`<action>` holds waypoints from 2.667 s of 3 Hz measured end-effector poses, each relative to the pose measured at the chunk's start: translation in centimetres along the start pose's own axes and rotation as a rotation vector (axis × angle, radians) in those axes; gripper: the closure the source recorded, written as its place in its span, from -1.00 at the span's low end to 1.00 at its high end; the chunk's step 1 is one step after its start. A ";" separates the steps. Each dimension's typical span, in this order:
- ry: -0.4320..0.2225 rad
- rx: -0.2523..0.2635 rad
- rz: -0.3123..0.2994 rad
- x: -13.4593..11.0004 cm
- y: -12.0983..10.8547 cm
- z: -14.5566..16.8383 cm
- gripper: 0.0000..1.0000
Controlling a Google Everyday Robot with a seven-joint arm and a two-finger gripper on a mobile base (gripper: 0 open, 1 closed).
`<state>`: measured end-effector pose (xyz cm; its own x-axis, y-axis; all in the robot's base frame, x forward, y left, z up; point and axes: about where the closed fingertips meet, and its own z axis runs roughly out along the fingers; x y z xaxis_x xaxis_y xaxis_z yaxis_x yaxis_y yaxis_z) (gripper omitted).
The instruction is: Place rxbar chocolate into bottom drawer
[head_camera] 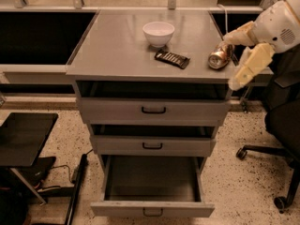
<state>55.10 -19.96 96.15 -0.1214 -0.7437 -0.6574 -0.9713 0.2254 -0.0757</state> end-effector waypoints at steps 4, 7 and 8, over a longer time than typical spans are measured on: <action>-0.249 0.176 0.025 -13.1 -9.4 -1.7 -1.00; -0.246 0.254 0.154 -10.0 -15.8 12.3 -1.00; -0.240 0.217 0.221 -6.9 -13.9 19.1 -1.00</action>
Offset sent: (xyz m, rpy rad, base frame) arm 0.1411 0.0821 0.2117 0.2899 -0.2893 -0.2118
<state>73.32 -5.94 87.41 -0.2464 -0.4997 -0.8304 -0.8581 0.5107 -0.0526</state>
